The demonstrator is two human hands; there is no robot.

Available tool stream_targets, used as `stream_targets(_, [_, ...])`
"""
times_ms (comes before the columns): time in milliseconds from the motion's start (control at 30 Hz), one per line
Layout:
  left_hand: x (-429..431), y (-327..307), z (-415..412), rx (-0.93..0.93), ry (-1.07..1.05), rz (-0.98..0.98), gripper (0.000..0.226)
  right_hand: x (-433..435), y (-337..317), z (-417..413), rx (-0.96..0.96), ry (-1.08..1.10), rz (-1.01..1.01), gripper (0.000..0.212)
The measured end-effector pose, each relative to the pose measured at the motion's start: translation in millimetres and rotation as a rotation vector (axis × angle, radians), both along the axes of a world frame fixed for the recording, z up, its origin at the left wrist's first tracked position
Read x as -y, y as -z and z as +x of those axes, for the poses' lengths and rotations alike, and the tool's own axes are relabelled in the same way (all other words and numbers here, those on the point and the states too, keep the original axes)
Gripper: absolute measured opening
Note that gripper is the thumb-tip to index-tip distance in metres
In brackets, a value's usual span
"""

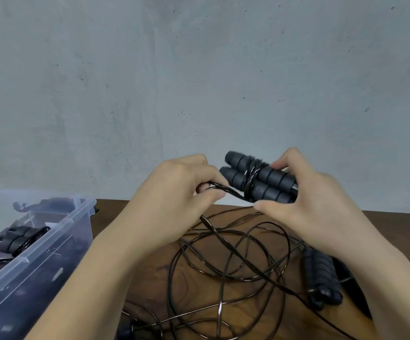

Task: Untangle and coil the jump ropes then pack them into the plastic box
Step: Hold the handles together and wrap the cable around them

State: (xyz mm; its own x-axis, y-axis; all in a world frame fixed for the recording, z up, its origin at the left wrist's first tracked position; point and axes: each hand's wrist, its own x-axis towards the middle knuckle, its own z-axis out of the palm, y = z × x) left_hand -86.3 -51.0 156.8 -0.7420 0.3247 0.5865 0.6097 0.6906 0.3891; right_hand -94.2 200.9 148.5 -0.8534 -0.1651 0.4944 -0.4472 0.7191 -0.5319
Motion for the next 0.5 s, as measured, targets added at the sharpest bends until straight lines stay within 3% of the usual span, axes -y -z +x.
stream_targets(100, [1.7, 2.9, -4.8, -0.016, 0.003, 0.006, 0.015, 3.3, 3.3, 0.0, 0.102, -0.043, 0.085, 0.051])
stream_targets(300, [0.2, 2.1, -7.0, -0.045, 0.017, 0.040, 0.013, 0.4, -2.0, 3.0, 0.187, -0.066, 0.055, 0.061])
stream_targets(500, [-6.1, 0.1, 2.6, 0.014, 0.062, 0.185, 0.011, 16.8, 9.4, 7.5, 0.002, 0.053, 0.139, 0.073])
